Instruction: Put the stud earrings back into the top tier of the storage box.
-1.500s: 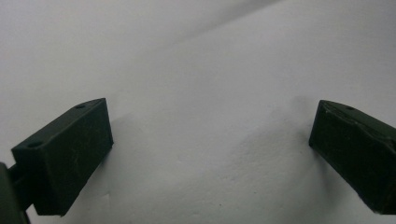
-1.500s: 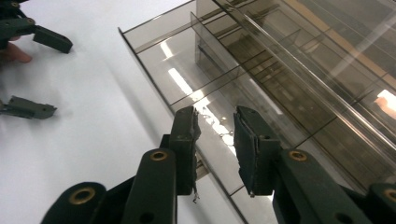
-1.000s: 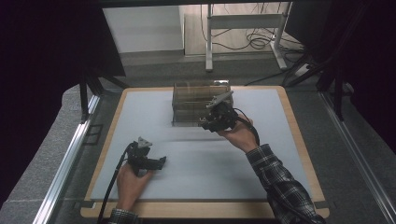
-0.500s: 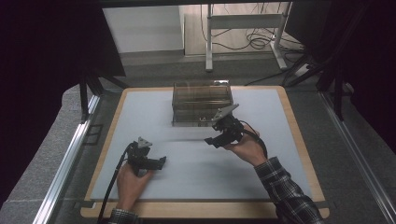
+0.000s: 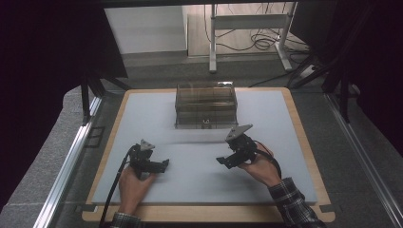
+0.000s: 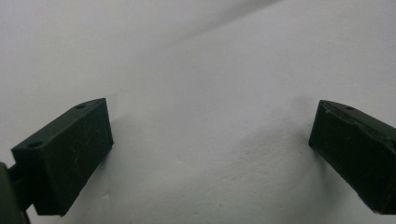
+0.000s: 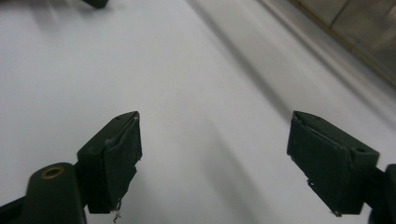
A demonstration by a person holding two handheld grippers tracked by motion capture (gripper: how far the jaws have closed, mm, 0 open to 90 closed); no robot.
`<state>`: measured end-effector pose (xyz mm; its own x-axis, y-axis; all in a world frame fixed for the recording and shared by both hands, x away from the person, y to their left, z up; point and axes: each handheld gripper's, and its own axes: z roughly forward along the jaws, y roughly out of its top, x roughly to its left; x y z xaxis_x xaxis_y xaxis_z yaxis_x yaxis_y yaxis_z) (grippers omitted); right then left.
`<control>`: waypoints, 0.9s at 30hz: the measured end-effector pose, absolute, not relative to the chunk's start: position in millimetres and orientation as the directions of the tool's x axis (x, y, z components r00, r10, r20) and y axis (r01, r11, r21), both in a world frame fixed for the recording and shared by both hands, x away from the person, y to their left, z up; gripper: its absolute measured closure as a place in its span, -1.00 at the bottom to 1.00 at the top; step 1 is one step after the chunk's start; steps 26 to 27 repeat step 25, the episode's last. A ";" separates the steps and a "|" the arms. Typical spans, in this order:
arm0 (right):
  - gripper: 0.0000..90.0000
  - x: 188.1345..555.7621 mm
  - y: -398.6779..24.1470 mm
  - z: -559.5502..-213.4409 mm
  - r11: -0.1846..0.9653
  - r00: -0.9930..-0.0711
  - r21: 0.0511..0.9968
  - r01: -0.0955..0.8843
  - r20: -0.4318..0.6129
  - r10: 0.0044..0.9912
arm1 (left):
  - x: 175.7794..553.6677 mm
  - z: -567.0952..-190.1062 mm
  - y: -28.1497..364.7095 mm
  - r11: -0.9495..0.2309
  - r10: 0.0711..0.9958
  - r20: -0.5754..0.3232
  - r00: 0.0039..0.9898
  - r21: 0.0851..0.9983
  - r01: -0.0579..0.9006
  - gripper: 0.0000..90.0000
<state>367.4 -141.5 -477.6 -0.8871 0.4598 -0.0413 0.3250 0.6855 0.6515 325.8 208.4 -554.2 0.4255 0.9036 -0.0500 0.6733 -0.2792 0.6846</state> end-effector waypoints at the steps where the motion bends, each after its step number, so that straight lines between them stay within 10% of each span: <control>1: -0.69 362.8 -147.3 -485.7 0.682 -0.886 0.652 0.331 -0.033 0.462 | 325.9 -554.2 208.4 -0.279 0.904 -0.050 0.426 0.685 0.673 -1.00; 27: -0.80 340.4 -181.6 -536.9 0.626 -0.864 0.705 0.332 -0.038 0.501 | 325.8 -554.3 208.4 -0.279 0.903 -0.051 0.427 0.685 0.673 -1.00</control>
